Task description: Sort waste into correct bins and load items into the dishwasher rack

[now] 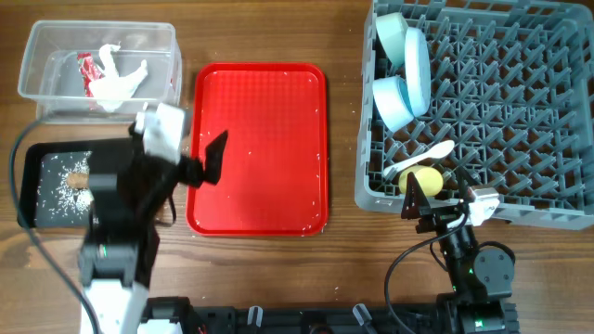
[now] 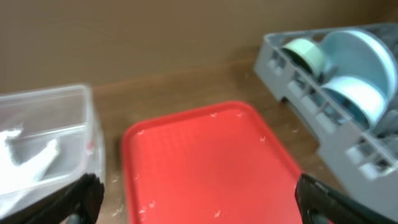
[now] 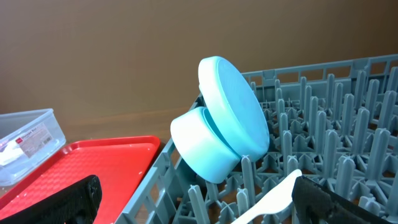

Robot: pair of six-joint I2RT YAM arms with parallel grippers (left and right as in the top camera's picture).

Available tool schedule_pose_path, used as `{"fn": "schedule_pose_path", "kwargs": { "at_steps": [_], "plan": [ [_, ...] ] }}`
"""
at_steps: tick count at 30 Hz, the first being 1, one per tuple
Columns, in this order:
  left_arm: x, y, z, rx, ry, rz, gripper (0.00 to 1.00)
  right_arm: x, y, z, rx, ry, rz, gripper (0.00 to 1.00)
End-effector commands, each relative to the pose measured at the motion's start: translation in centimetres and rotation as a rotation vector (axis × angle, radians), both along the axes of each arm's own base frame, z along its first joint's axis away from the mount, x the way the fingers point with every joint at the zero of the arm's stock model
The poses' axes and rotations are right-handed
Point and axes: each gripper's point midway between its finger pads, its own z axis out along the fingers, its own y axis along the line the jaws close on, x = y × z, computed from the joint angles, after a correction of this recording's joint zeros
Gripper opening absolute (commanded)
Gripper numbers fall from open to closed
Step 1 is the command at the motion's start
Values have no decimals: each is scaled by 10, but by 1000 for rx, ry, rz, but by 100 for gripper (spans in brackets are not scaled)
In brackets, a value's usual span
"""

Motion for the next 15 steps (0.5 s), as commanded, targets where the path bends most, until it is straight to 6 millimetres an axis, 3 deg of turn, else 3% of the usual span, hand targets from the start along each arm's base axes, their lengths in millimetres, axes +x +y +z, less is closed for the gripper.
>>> {"fn": "schedule_pose_path", "kwargs": {
  "at_steps": [1, 4, 8, 12, 15],
  "plan": [
    [-27, 16, -31, 7, -101, 23, 100, -1, 1, 1, 8, -7, 8, 100],
    [-43, 28, -48, 24, -216, 78, 100, -1, 1, 1, 8, -7, 8, 100],
    [-54, 30, -74, 31, -262, 92, 100, -1, 1, 1, 8, -7, 8, 100],
    [-57, 32, -85, 40, -279, 105, 100, -1, 1, 1, 8, -7, 8, 100],
    [-58, 37, -83, 50, -302, 138, 100, -1, 1, 1, 9, -7, 8, 100]
  ]
}}
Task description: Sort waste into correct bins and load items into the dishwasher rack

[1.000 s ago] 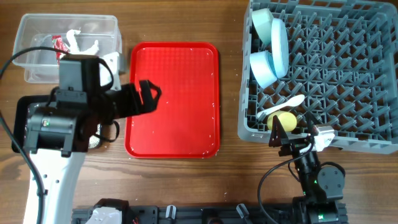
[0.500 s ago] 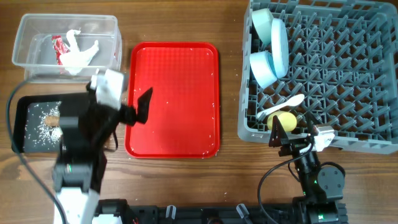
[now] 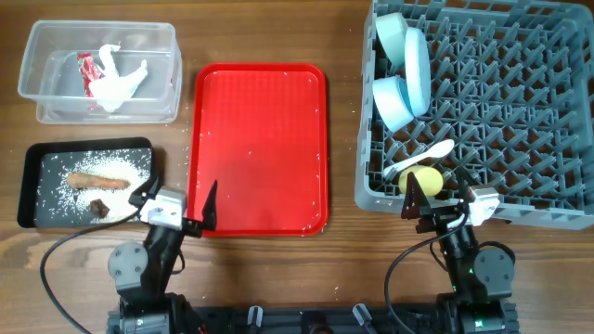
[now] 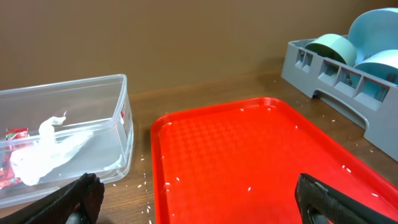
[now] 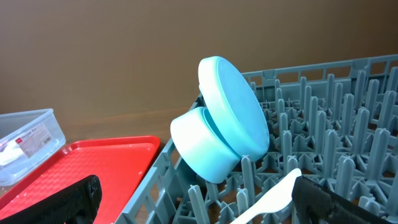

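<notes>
The red tray (image 3: 260, 148) holds only a few rice grains. A clear bin (image 3: 165, 65) at the back left contains white tissue (image 3: 116, 83) and a red wrapper. In front of it, a black tray (image 3: 37, 158) carries a brown food piece (image 3: 97, 181) and rice. The grey dish rack (image 3: 483, 111) holds light-blue bowls and a plate (image 3: 404, 65), a white spoon (image 3: 419, 158) and a yellow item (image 3: 424, 178). My left gripper (image 3: 176, 206) (image 4: 199, 208) is open and empty, low at the red tray's front left corner. My right gripper (image 3: 436, 199) (image 5: 199, 199) is open and empty at the rack's front edge.
Scattered rice grains lie on the wood between the clear bin and the red tray (image 4: 249, 155). Both arm bases and their cables sit at the table's front edge.
My left arm stood raised over the black tray's right side with its gripper by the red tray's left edge; now it sits low at the front edge, and the black tray shows fully. The right arm is unchanged.
</notes>
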Robot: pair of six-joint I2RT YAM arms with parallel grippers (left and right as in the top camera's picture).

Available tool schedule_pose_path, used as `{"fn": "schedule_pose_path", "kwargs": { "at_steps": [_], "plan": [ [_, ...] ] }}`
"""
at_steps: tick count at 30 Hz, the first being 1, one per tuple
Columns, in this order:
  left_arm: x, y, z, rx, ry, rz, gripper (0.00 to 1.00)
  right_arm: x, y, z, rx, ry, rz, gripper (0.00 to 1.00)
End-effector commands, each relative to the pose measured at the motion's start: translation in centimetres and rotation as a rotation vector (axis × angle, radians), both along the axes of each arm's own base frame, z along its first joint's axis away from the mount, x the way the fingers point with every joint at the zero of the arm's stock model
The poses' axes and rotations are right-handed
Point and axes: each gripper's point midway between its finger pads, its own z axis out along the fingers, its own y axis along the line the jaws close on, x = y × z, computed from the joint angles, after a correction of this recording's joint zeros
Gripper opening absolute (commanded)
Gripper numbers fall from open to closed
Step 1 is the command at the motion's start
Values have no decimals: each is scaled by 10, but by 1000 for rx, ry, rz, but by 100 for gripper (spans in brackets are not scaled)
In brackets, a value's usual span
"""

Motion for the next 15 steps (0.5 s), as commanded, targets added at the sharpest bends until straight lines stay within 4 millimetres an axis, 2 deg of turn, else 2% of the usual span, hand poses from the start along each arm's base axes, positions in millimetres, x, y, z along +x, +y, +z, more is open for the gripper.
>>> {"fn": "schedule_pose_path", "kwargs": {
  "at_steps": [1, 4, 6, 15],
  "plan": [
    [-1, 9, 4, 32, -44, 53, 100, -1, 1, 2, 8, -8, 8, 100],
    [-3, 19, -4, 34, -10, 113, 100, -1, 1, 2, 8, -8, 8, 100],
    [-5, 26, 1, 34, -33, 156, 100, -1, 1, 2, 8, -8, 8, 100],
    [-6, 26, 5, 35, -53, 156, 100, -1, 1, 2, 8, -8, 8, 100]
  ]
}}
